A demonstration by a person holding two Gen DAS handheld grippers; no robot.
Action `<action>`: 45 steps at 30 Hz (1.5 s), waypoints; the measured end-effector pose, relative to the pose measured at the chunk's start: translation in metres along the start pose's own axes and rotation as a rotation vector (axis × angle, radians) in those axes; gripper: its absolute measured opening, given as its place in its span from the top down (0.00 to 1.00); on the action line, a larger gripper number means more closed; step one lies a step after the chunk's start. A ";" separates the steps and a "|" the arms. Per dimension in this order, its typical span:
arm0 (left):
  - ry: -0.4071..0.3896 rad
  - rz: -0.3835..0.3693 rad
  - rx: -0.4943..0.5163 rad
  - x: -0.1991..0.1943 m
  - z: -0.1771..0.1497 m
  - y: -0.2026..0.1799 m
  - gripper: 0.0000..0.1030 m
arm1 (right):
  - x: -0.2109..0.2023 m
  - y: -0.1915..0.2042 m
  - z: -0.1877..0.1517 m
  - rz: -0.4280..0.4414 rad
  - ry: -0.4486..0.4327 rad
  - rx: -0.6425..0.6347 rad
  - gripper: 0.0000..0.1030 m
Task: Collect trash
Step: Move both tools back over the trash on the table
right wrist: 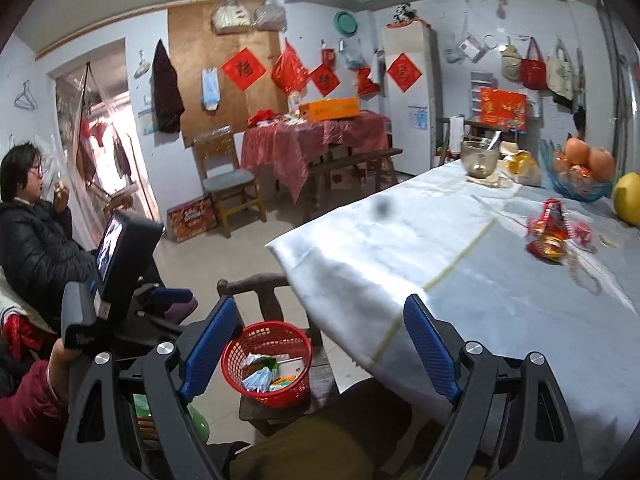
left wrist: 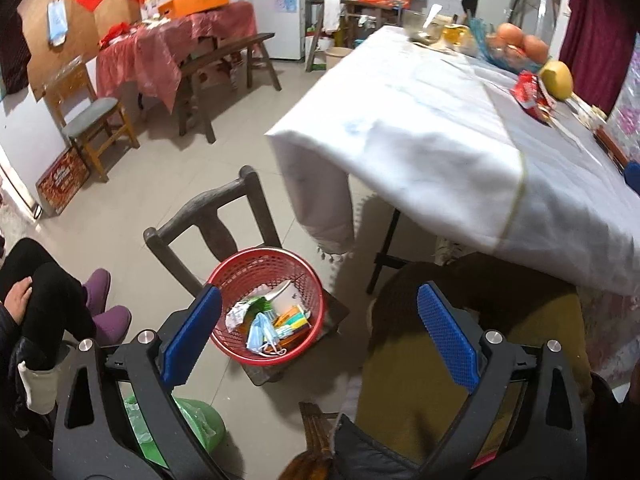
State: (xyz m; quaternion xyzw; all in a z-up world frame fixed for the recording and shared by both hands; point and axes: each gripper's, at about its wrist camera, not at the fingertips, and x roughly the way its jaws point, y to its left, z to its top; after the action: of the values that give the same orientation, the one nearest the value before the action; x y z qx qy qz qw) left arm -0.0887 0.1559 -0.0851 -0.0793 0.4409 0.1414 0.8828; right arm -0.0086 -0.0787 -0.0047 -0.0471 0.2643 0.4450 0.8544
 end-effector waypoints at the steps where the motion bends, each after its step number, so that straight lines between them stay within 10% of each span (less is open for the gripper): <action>1: -0.002 0.002 0.010 -0.002 -0.001 -0.005 0.08 | -0.002 -0.001 -0.001 -0.003 -0.006 0.006 0.18; 17: -0.012 -0.004 0.048 -0.009 -0.006 -0.027 0.08 | -0.023 -0.034 0.004 -0.094 -0.068 0.075 0.12; 45: 0.027 -0.087 0.064 0.036 0.014 -0.056 0.08 | 0.008 -0.204 -0.038 -0.387 0.036 0.358 0.08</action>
State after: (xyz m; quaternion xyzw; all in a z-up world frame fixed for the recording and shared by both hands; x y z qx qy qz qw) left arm -0.0402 0.1128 -0.1047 -0.0721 0.4534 0.0875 0.8841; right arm 0.1400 -0.2074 -0.0727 0.0473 0.3403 0.2183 0.9134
